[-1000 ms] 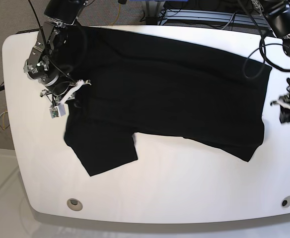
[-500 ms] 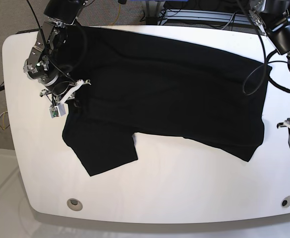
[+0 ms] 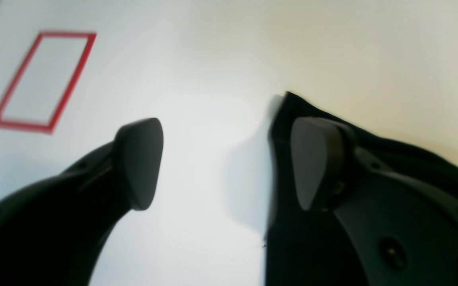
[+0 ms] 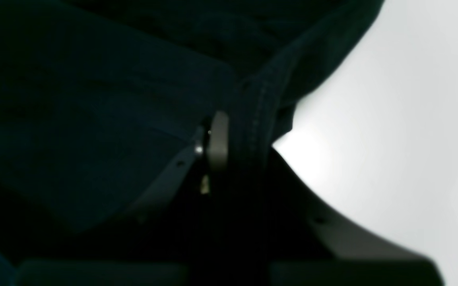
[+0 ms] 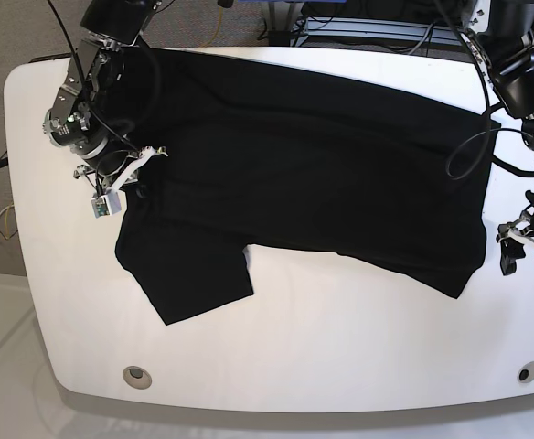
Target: Fold the T-shirt properly
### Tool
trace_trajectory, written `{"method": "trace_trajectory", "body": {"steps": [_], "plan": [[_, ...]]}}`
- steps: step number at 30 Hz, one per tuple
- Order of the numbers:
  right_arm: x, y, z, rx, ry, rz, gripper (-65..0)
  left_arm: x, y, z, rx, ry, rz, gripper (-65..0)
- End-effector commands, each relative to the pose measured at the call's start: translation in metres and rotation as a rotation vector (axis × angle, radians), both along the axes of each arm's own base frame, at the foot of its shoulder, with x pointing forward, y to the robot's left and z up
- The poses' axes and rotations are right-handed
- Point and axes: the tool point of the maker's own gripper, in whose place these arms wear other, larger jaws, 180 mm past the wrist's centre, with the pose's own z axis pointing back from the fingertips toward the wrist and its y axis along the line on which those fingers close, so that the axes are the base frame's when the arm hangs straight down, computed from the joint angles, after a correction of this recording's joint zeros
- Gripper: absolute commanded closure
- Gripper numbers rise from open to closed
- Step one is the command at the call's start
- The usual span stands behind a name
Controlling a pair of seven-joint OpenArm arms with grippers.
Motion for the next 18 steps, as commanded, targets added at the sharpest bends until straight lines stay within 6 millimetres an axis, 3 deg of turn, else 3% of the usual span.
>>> {"method": "trace_trajectory", "body": {"steps": [1,11,18], "plan": [[0.011,-0.002,0.016,-0.002,-0.062,0.003,0.0,0.016,0.007,0.022,-0.015,-0.077,0.002,-45.3],[0.011,-0.003,0.016,-0.003,-0.062,0.003,0.0,0.028,0.002,-0.006,-0.143,-0.055,-0.038,-45.3],[0.011,-0.003,0.016,-0.003,-0.062,0.003,0.0,0.031,-0.002,-0.014,-0.186,-0.043,-0.049,-45.4]]}}
